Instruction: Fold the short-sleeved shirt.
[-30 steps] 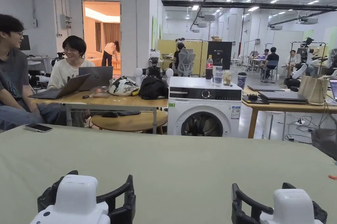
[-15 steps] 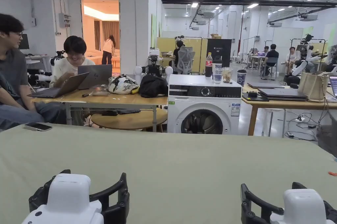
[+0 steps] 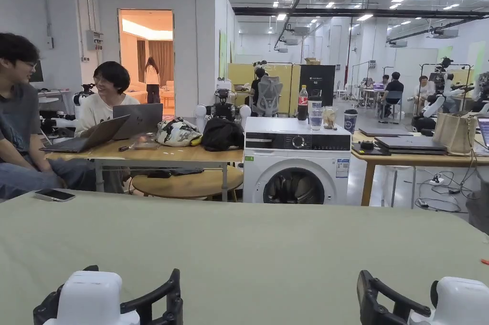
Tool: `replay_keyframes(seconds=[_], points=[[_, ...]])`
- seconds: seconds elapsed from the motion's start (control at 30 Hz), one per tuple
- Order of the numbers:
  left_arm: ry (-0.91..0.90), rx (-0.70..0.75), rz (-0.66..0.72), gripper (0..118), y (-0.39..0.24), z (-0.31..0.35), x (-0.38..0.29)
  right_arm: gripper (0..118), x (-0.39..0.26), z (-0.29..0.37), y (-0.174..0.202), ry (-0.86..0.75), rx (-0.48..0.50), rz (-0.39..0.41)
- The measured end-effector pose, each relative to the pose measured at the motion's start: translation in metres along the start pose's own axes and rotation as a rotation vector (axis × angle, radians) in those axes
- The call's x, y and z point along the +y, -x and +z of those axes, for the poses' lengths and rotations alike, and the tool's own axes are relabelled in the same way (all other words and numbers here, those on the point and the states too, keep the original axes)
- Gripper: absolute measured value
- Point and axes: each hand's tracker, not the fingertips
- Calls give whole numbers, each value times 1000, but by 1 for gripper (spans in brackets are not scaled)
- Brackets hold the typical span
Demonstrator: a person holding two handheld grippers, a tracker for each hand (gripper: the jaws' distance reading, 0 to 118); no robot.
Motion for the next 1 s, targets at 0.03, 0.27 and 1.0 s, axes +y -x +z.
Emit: replay_keyframes(seconds=[0.03, 0.27, 1.0], points=[[0, -9, 27, 98, 2, 0, 1, 93, 1, -1, 1, 5, -28, -5], [0, 10, 27, 98, 4, 0, 3, 93, -3, -1, 3, 9, -34, 28], [33, -8, 47, 98, 4, 1, 3, 93, 1, 3, 12, 24, -96, -40]])
